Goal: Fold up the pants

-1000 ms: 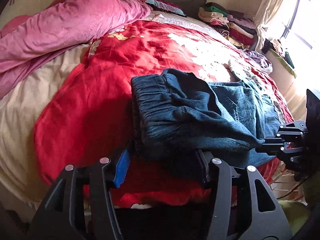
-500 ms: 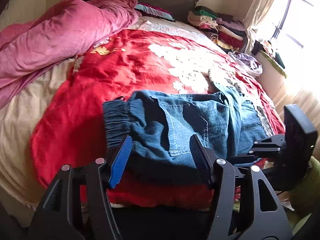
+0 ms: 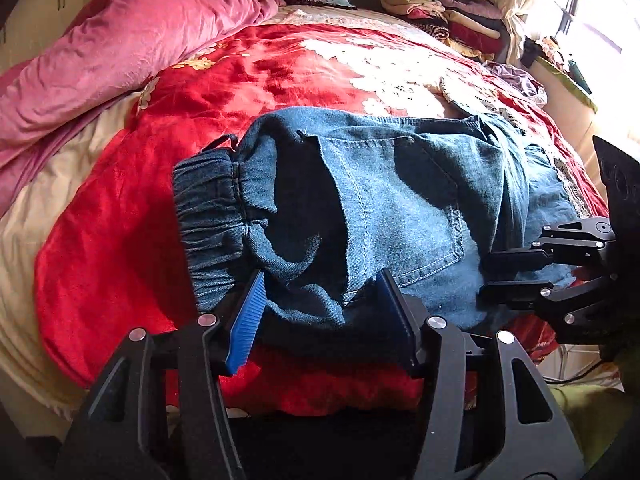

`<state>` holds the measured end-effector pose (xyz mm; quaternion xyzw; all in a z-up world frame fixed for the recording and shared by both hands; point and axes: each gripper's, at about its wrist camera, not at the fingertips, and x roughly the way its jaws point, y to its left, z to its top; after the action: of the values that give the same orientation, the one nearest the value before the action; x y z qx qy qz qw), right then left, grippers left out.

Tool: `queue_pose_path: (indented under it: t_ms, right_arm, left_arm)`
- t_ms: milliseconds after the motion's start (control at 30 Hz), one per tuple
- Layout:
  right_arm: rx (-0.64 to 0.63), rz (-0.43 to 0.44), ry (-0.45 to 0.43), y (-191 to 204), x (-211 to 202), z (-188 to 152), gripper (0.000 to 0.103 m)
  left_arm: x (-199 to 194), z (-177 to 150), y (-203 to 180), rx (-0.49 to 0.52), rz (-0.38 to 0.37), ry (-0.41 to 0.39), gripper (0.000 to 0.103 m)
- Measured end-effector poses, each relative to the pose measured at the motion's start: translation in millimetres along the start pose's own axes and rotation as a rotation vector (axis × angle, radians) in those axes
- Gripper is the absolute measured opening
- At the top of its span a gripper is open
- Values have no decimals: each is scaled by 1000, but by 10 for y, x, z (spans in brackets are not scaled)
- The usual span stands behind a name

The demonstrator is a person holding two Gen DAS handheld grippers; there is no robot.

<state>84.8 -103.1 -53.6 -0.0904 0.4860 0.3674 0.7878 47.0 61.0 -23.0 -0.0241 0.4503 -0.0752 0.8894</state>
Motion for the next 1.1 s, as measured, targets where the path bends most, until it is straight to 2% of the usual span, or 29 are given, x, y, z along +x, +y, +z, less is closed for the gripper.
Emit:
queue_pose_path:
  t_ms: [133, 267, 433, 567, 633, 900, 1100]
  right_arm:
    - [3, -10, -100, -56, -372, -16, 45]
    - [58, -89, -184, -292, -726, -7, 50]
    - [126, -179, -232, -530, -862, 41, 55]
    - [155, -225, -261, -709, -929, 59, 55]
    - [177, -245, -270, -785, -968, 72, 67]
    - [184, -295, -277, -1045, -958, 300, 67]
    - [202, -298, -269, -1291, -835, 566, 67]
  left_arm:
    - [-210, 56, 6, -48, -35, -37, 48]
    - [-467, 145, -85, -42, -49, -95, 48]
    - [-552, 225, -313, -10, -101, -108, 52]
    - [-393, 242, -544, 10, -195, -58, 52]
    - [-289, 250, -662, 12, -249, -29, 52]
    - [46, 327, -1126, 51, -407, 73, 52]
    - [380, 425, -1186, 16, -436, 145, 47]
